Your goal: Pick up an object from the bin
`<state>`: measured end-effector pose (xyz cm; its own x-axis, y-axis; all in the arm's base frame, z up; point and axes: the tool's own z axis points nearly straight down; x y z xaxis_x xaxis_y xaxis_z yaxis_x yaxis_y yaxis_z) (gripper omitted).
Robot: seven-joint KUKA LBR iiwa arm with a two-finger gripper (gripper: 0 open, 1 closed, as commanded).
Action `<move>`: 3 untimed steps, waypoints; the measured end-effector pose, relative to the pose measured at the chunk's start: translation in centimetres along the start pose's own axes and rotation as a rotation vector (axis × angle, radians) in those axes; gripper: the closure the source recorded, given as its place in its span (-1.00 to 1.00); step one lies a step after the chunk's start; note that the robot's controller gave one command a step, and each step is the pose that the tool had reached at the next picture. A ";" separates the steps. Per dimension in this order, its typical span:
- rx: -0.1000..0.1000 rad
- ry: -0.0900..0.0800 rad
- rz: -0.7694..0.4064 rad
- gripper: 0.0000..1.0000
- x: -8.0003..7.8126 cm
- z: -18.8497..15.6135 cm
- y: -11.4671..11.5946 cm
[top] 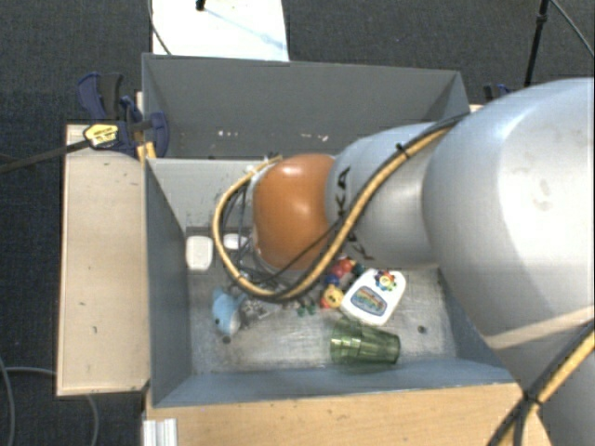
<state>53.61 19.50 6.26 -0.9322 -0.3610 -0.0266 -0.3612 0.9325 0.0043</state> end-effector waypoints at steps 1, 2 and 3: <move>0.003 0.015 -0.001 1.00 0.1 -1.6 0.0; 0.004 0.016 0.000 1.00 -0.1 -2.6 0.0; 0.003 0.024 0.002 1.00 0.1 -3.3 0.0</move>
Offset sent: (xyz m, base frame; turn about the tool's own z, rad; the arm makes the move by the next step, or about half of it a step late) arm -0.0002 0.0000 0.0280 -0.0001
